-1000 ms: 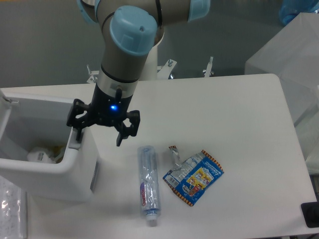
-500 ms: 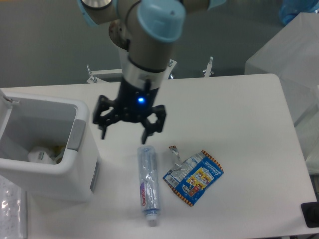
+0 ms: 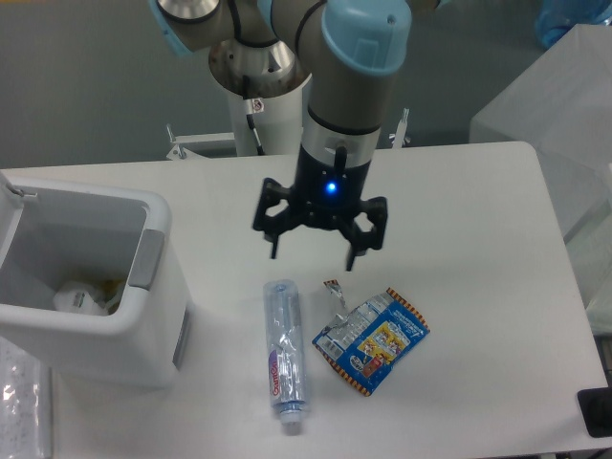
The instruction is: Open the trash can
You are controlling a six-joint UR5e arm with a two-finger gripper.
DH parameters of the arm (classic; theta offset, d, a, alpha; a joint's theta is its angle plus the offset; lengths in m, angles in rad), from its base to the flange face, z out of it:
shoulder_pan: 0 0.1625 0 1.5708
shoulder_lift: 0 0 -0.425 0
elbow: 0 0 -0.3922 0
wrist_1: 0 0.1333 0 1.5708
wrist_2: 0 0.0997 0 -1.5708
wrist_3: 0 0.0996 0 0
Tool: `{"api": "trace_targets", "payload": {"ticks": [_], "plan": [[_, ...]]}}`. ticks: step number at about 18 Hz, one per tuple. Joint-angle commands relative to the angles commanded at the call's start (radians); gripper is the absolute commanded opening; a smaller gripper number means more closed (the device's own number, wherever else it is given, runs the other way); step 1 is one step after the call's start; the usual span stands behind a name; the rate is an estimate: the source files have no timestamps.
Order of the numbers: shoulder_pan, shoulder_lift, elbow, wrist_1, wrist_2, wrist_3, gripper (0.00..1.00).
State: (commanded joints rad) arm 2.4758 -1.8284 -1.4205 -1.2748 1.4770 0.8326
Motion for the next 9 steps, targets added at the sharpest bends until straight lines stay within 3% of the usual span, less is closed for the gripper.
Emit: {"api": "trace_targets", "payload": {"ticks": [7,9], "plan": [[0.116,-0.005,-0.031,-0.003,0.032,0.057,1.0],[0.129,-0.032,-0.035,0.006,0.034,0.115,1.0]]}}
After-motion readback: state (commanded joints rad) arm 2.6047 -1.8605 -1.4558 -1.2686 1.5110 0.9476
